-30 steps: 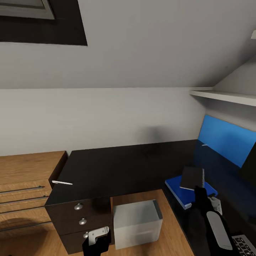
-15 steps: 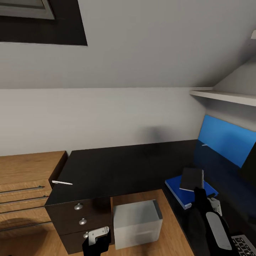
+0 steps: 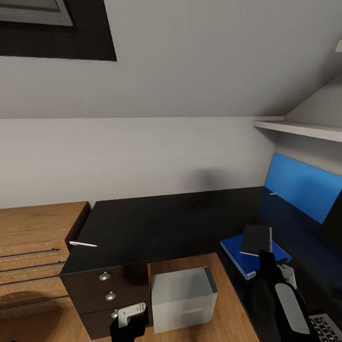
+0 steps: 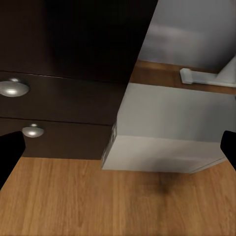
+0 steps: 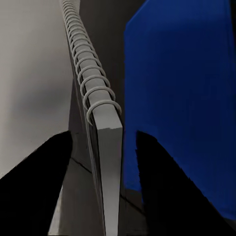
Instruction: In the bedroom, organize the workspace by keeping the computer under the desk, ensuring the monitor is on the desk, placing the keyboard on the desk next to the monitor, placing the mouse on the desk next to the keyboard, moving the folder from the swivel chair onto the desk next to the mouse, stacking the notebook on top of the folder with the pen on top of the notebook, and positioning the swivel chair next to the desk.
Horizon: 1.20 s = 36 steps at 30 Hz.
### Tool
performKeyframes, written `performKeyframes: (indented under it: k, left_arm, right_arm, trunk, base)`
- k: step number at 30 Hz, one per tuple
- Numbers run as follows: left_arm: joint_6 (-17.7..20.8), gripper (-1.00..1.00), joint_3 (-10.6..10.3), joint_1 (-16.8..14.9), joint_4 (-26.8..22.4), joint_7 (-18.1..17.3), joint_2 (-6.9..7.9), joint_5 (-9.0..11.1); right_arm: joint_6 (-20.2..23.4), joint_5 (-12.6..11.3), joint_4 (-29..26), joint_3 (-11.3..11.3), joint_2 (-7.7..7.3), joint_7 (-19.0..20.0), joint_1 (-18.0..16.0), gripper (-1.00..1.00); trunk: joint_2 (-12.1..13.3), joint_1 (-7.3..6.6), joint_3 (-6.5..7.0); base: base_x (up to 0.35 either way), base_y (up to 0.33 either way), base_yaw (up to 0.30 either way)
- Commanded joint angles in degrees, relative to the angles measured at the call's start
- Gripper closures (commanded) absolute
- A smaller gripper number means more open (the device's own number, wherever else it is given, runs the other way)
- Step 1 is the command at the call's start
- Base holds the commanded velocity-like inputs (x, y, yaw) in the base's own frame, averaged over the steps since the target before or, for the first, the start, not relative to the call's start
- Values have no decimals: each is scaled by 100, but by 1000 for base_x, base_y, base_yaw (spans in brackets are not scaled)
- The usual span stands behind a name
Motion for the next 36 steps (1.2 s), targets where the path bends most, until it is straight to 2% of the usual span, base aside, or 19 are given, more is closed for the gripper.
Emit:
performKeyframes:
  k: [1,36]
  left_arm:
    - [-34,-100,-28,-11,-9,23,5,40]
    - [-34,-100,-30,-11,124,15,-1,78]
  right_arm:
    - [27,-35,-12,-14,6,-25,-4,-100]
    - [1,0,-73,-23,-2,3,-4,-100]
  trunk:
    - [-5,0,-7]
    - [-5,0,-7]
  base:
    - [0,0,0]
    - [0,0,0]
